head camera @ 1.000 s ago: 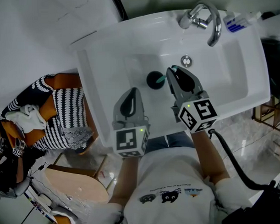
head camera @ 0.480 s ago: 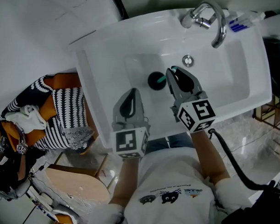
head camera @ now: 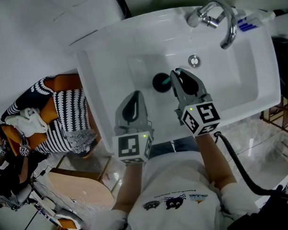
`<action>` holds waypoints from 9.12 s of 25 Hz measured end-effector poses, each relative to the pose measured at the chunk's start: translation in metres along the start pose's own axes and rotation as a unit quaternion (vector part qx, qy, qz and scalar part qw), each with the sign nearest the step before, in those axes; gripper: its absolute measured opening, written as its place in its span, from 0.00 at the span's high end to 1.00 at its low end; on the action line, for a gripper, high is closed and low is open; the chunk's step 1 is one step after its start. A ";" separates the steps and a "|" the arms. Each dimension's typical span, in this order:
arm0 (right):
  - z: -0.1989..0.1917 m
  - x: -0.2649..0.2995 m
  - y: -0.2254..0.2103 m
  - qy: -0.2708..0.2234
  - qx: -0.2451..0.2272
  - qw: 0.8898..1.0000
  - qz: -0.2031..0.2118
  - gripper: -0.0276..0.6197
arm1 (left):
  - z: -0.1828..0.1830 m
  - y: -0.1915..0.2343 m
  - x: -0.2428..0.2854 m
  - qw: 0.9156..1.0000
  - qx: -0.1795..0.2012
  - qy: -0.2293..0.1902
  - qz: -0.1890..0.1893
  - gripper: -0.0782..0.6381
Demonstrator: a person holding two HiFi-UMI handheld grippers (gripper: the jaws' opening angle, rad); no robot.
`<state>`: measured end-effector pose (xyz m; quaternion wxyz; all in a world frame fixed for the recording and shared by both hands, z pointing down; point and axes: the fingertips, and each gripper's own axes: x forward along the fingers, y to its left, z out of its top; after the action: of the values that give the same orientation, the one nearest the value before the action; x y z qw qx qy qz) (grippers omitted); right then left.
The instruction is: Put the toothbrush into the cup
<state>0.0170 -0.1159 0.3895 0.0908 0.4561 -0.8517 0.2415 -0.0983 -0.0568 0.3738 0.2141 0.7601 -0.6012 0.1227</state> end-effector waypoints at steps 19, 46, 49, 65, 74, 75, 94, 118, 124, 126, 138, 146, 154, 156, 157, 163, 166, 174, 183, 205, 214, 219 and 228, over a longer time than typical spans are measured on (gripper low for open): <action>-0.013 0.008 0.003 -0.006 -0.003 1.000 0.008 0.86 | 0.004 0.007 0.000 1.000 0.001 -0.005 -0.005 0.89; -0.021 0.005 -0.007 -0.020 0.039 0.999 -0.004 0.86 | -0.004 0.009 0.001 1.000 -0.002 0.007 -0.009 0.89; -0.022 0.004 -0.010 -0.024 0.051 0.998 -0.008 0.86 | -0.006 0.008 0.001 1.000 -0.001 0.009 -0.012 0.89; -0.029 0.001 -0.022 -0.024 0.073 0.997 -0.015 0.86 | -0.010 0.004 0.001 1.000 -0.001 0.013 -0.009 0.89; -0.036 0.005 -0.025 -0.021 0.076 0.997 -0.015 0.86 | -0.014 0.005 0.005 1.000 -0.001 0.015 -0.007 0.89; -0.037 0.005 -0.025 -0.021 0.076 0.997 -0.015 0.86 | -0.015 0.004 0.005 1.000 -0.001 0.015 -0.007 0.89; -0.045 0.012 -0.022 -0.008 0.075 0.997 -0.017 0.86 | -0.016 0.006 0.010 1.000 -0.001 0.022 -0.014 0.89; -0.056 0.018 -0.020 0.005 0.067 0.997 -0.026 0.86 | -0.018 0.013 0.013 0.999 -0.004 0.027 -0.016 0.89; -0.059 0.019 -0.021 0.009 0.065 0.997 -0.030 0.86 | -0.019 0.014 0.014 0.999 -0.004 0.028 -0.017 0.89; -0.060 0.019 -0.021 0.011 0.063 0.997 -0.031 0.86 | -0.019 0.014 0.014 0.999 -0.004 0.028 -0.017 0.89; -0.061 0.021 -0.022 0.016 0.060 0.998 -0.033 0.86 | -0.019 0.016 0.016 0.999 -0.006 0.029 -0.018 0.89; -0.062 0.022 -0.024 0.021 0.057 0.997 -0.036 0.85 | -0.019 0.014 0.017 0.999 -0.007 0.030 -0.019 0.89; -0.061 0.023 -0.026 0.028 0.051 0.998 -0.036 0.84 | -0.017 0.012 0.018 0.999 -0.007 0.030 -0.019 0.89; -0.061 0.023 -0.027 0.028 0.049 0.998 -0.035 0.83 | -0.017 0.012 0.019 0.999 -0.006 0.030 -0.019 0.89; -0.060 0.023 -0.027 0.029 0.049 0.998 -0.034 0.82 | -0.017 0.012 0.020 0.999 -0.006 0.030 -0.019 0.89; -0.058 0.024 -0.029 0.030 0.049 0.998 -0.035 0.82 | -0.015 0.010 0.023 0.999 -0.005 0.032 -0.020 0.89; -0.057 0.024 -0.029 0.028 0.048 0.998 -0.035 0.82 | -0.015 0.010 0.023 0.999 -0.005 0.032 -0.020 0.89; -0.049 0.016 -0.033 0.018 0.045 0.998 -0.034 0.82 | -0.012 0.002 0.022 0.999 -0.003 0.024 -0.021 0.89; -0.038 0.002 -0.030 0.003 0.039 0.999 -0.030 0.93 | -0.008 -0.007 0.013 1.000 0.000 0.017 -0.023 0.89; -0.008 -0.021 -0.017 -0.016 0.010 1.000 -0.023 0.96 | 0.007 -0.015 -0.006 1.000 0.006 -0.012 -0.022 0.89; -0.002 -0.024 -0.017 -0.019 0.005 0.999 -0.026 0.96 | 0.010 -0.017 -0.006 1.000 0.011 -0.016 -0.024 0.89; -0.002 -0.023 -0.016 -0.017 0.005 1.000 -0.026 0.96 | 0.010 -0.016 -0.006 1.000 0.010 -0.014 -0.026 0.89; -0.003 -0.023 -0.015 -0.016 0.003 0.999 -0.028 0.96 | 0.009 -0.015 -0.007 0.999 0.008 -0.014 -0.027 0.89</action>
<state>0.0418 -0.1043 0.3883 0.0824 0.4840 -0.8391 0.2341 -0.0863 -0.0519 0.3604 0.2023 0.7795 -0.5824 0.1111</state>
